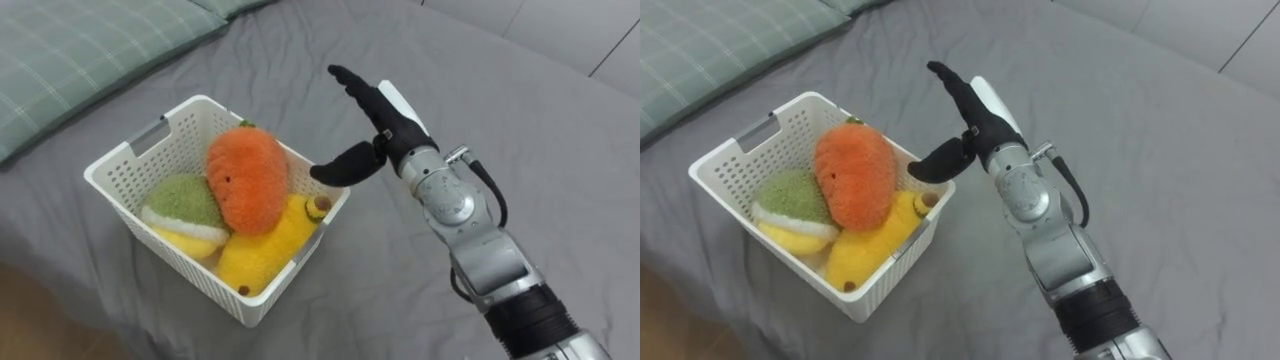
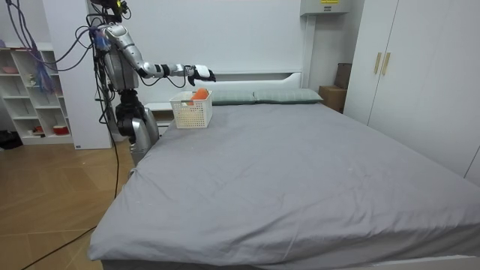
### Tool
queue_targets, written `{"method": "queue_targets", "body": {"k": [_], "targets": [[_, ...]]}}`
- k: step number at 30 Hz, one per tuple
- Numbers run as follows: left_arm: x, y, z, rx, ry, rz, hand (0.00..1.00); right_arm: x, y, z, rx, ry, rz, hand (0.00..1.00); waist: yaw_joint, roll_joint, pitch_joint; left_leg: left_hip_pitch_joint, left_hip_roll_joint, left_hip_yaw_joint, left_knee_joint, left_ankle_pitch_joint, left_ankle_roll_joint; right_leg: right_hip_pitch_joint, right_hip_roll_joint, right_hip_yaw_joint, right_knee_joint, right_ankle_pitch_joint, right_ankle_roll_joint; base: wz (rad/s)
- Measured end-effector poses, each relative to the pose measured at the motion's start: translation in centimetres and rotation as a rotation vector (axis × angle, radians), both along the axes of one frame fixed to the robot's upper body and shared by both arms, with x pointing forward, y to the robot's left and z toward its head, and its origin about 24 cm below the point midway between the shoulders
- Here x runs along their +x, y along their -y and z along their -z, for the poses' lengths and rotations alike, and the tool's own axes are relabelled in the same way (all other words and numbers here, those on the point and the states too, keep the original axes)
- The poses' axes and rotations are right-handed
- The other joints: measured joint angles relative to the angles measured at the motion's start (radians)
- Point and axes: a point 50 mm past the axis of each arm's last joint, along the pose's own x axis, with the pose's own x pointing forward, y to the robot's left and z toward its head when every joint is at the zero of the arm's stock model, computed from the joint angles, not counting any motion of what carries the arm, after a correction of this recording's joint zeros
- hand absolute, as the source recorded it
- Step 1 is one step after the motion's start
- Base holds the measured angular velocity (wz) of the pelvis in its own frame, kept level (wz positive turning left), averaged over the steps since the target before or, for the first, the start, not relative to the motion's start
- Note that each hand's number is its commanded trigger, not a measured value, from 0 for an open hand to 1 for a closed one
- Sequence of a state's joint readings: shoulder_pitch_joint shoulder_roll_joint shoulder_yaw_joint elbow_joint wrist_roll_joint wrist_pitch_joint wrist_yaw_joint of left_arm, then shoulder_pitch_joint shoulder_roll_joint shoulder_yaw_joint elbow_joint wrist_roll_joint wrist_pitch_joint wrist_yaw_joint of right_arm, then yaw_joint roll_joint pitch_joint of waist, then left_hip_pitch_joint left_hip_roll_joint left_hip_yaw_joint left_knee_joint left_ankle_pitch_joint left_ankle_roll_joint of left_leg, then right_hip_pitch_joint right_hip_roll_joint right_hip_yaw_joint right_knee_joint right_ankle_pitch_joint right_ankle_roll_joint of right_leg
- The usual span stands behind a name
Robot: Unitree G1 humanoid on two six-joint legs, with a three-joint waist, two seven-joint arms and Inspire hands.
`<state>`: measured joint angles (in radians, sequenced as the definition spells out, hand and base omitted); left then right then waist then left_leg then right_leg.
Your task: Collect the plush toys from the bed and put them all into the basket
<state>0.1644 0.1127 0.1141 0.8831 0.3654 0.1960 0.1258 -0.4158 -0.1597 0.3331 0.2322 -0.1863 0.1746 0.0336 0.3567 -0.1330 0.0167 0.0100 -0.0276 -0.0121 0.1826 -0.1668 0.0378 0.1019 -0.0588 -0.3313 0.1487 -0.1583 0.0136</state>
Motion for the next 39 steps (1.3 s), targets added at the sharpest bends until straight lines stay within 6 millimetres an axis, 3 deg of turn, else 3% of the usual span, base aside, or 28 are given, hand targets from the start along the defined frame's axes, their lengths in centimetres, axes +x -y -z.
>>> {"method": "queue_targets", "body": {"k": [7,10,11,13,16,22,25,27,33,35,39], "targets": [[-0.4,-0.8,0.0,0.017,-0.016,-0.001,0.00,0.1,1.1,1.5,0.047,-0.074,0.054,0.00,-0.004,-0.005,0.0020,0.002,0.000,0.002,0.000,0.000,0.000,0.000,0.000,0.005,0.000,0.000,0.000,0.00],[-0.8,-0.9,0.0,0.022,-0.025,-0.008,0.00,0.2,1.6,1.4,0.097,-0.070,0.079,0.00,-0.023,0.000,0.0054,0.000,-0.001,0.001,0.005,0.000,0.000,-0.001,-0.001,-0.001,0.000,0.000,0.000,0.02],[-0.8,-0.9,0.0,0.020,-0.023,-0.014,0.00,0.2,2.1,1.4,0.139,-0.066,0.109,0.00,-0.028,0.007,0.0104,0.001,-0.001,0.001,0.011,0.000,0.000,0.000,-0.001,0.004,0.000,0.000,0.000,0.00],[-0.9,-0.9,0.0,0.015,-0.017,-0.032,0.00,-0.1,3.2,1.7,0.213,-0.061,0.174,0.00,-0.036,0.013,0.0108,0.004,0.000,0.005,0.013,0.000,0.001,0.001,0.000,0.011,0.000,0.000,0.000,0.00],[-2.0,-1.1,0.1,0.020,-0.013,-0.051,0.00,-1.3,5.0,3.0,0.276,-0.064,0.269,0.00,-0.075,0.034,0.0103,0.013,0.000,0.015,0.013,-0.002,0.004,0.005,0.000,0.030,0.000,0.001,0.001,-0.11],[-5.7,-2.0,0.5,0.051,-0.082,-0.159,0.00,-5.0,10.9,6.5,0.389,-0.131,0.582,0.00,-0.162,0.089,-0.0210,0.056,0.013,0.090,-0.020,-0.003,0.005,0.000,0.007,0.096,0.004,0.003,0.004,-0.34],[-6.3,-2.2,0.5,0.060,-0.086,-0.172,0.00,-5.7,13.7,6.1,0.452,-0.083,0.717,0.00,-0.227,0.099,-0.0259,0.059,0.020,0.110,-0.026,-0.003,0.002,-0.009,0.013,0.122,0.007,0.004,0.003,-0.28],[-6.9,-2.2,0.6,0.055,-0.081,-0.189,0.00,-6.1,15.9,5.3,0.533,-0.026,0.808,0.00,-0.249,0.100,-0.0242,0.079,0.030,0.155,-0.041,-0.006,-0.004,-0.012,0.025,0.165,0.012,0.006,0.000,-0.54],[-6.4,-2.3,0.4,0.085,-0.044,-0.216,0.00,-8.0,19.9,3.6,0.806,0.112,1.000,0.00,-0.327,0.087,-0.0183,0.093,0.045,0.204,-0.048,-0.015,-0.012,-0.021,0.039,0.199,0.009,0.010,-0.005,-0.25],[-7.2,-2.3,0.4,0.093,-0.054,-0.259,0.00,-9.4,20.9,4.2,0.909,0.103,1.073,0.00,-0.339,0.091,-0.0124,0.104,0.052,0.228,-0.051,-0.023,-0.017,-0.019,0.047,0.220,0.008,0.010,-0.005,-0.29],[-7.9,-2.3,0.4,0.099,-0.071,-0.269,0.00,-11.7,22.9,6.8,1.069,0.040,1.243,0.00,-0.385,0.104,-0.0043,0.105,0.053,0.233,-0.051,-0.024,-0.018,-0.022,0.049,0.225,0.007,0.011,-0.006,-0.04]]}}
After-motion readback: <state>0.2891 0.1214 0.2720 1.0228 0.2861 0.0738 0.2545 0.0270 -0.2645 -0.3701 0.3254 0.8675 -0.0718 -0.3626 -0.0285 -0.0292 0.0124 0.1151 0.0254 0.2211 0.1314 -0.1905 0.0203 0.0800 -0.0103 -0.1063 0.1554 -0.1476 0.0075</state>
